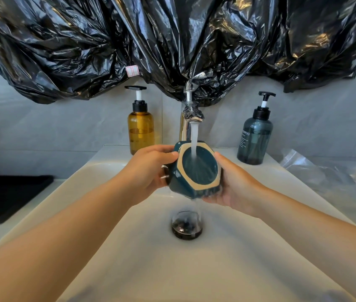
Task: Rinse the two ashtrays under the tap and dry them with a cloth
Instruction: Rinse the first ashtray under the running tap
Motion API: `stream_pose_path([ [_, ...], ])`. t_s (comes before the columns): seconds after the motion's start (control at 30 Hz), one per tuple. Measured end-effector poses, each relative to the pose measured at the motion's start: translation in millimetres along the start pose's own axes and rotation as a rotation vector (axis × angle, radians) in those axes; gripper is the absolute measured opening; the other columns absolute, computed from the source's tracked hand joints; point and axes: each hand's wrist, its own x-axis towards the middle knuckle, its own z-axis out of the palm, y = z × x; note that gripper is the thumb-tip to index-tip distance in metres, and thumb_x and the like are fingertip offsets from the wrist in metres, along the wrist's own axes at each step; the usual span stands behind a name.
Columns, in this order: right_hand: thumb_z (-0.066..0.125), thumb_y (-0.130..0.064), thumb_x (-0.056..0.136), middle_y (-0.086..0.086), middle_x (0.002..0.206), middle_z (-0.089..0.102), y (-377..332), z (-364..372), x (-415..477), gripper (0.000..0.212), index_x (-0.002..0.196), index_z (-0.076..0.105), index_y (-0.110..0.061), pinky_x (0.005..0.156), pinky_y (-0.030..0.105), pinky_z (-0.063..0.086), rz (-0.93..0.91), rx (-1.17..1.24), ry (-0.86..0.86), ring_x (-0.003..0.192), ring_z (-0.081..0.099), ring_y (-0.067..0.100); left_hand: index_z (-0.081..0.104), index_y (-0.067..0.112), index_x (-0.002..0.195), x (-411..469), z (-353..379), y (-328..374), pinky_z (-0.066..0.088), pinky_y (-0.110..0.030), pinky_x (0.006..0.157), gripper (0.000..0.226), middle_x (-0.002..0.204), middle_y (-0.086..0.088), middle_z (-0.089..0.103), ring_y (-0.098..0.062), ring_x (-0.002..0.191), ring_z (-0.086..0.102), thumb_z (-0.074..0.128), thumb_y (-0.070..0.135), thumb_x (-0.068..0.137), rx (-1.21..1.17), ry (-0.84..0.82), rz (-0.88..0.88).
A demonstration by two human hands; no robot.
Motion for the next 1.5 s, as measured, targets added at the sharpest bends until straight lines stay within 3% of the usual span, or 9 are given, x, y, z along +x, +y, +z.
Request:
stream_pose_path([
  [0.3, 0.052, -0.032, 0.097, 0.002, 0.089, 0.066, -10, 8, -10, 0.023, 0.100, 0.067, -0.015, 0.065, 0.025, 0.054, -0.249, -0.054, -0.077, 0.073, 0.063, 0.011, 0.057, 0.012, 0.090, 1, -2, 0, 0.051, -0.045, 0.071, 0.017, 0.096, -0.010, 0.061, -0.028, 0.096, 0.060, 0.043, 0.009, 0.099, -0.141, 0.189, -0.047],
  [0.4, 0.055, -0.027, 0.095, 0.003, 0.095, 0.069, -11, 8, -12, 0.026, 0.113, 0.064, -0.011, 0.065, 0.024, 0.054, -0.290, -0.079, -0.153, 0.075, 0.067, 0.010, 0.055, 0.010, 0.108, 0, -5, 1, 0.052, -0.047, 0.066, 0.014, 0.099, -0.009, 0.060, -0.029, 0.088, 0.061, 0.044, 0.011, 0.100, -0.167, 0.233, -0.109],
  [0.53, 0.051, -0.048, 0.093, 0.009, 0.100, 0.061, -12, 6, -12, 0.041, 0.127, 0.054, -0.026, 0.064, 0.027, 0.053, -0.272, -0.225, -0.126, 0.066, 0.064, 0.015, 0.049, 0.012, 0.123, -4, -7, 1, 0.058, -0.046, 0.059, 0.029, 0.100, -0.012, 0.062, -0.032, 0.085, 0.065, 0.053, 0.026, 0.097, -0.159, 0.217, -0.202],
  [0.7, 0.035, -0.076, 0.083, 0.007, 0.068, 0.052, -10, 0, -11, 0.066, 0.103, 0.057, -0.017, 0.053, 0.025, 0.048, -0.096, -0.329, 0.000, 0.055, 0.053, 0.017, 0.049, 0.019, 0.124, -7, -5, 2, 0.057, -0.028, 0.046, 0.042, 0.100, -0.018, 0.064, -0.023, 0.067, 0.068, 0.058, 0.043, 0.091, -0.181, 0.074, -0.287],
  [0.93, 0.031, -0.077, 0.085, 0.002, 0.054, 0.048, -10, -2, -8, 0.065, 0.077, 0.051, -0.015, 0.045, 0.020, 0.037, -0.129, -0.467, 0.029, 0.044, 0.046, 0.013, 0.056, 0.024, 0.096, -8, -8, -3, 0.058, -0.026, 0.061, 0.038, 0.099, -0.016, 0.065, -0.017, 0.054, 0.066, 0.055, 0.060, 0.085, 0.064, -0.067, -0.242],
  [1.03, 0.034, -0.081, 0.079, 0.002, 0.067, 0.063, -8, -5, -4, 0.072, 0.079, 0.060, -0.014, 0.061, 0.027, 0.054, -0.132, -0.470, 0.105, 0.062, 0.063, 0.015, 0.056, 0.026, 0.095, -5, -7, -6, 0.058, -0.026, 0.066, 0.045, 0.092, -0.016, 0.069, -0.017, 0.058, 0.063, 0.049, 0.068, 0.083, 0.154, -0.096, -0.230],
  [1.13, 0.033, -0.079, 0.083, 0.004, 0.108, 0.071, -6, -3, -2, 0.065, 0.109, 0.064, -0.029, 0.091, 0.040, 0.055, -0.106, -0.319, 0.026, 0.101, 0.068, 0.021, 0.057, 0.024, 0.097, -5, -6, -9, 0.058, -0.025, 0.065, 0.054, 0.089, -0.018, 0.071, -0.015, 0.056, 0.062, 0.043, 0.074, 0.081, 0.193, -0.124, -0.257],
  [1.23, 0.030, -0.074, 0.088, 0.007, 0.125, 0.064, -5, 2, -4, 0.064, 0.129, 0.055, -0.032, 0.092, 0.047, 0.054, -0.056, -0.249, -0.048, 0.109, 0.065, 0.028, 0.057, 0.026, 0.102, -5, -6, -11, 0.058, -0.023, 0.063, 0.061, 0.093, -0.020, 0.073, -0.014, 0.055, 0.062, 0.034, 0.078, 0.080, 0.269, -0.147, -0.300],
  [1.5, 0.035, -0.071, 0.088, 0.018, 0.126, 0.060, -5, 1, -9, 0.063, 0.127, 0.057, -0.027, 0.083, 0.050, 0.058, -0.033, -0.150, -0.093, 0.098, 0.070, 0.035, 0.058, 0.019, 0.098, -3, -7, -10, 0.058, -0.028, 0.062, 0.071, 0.075, -0.010, 0.069, -0.016, 0.057, 0.066, 0.020, 0.077, 0.083, 0.637, -0.076, -0.118],
])
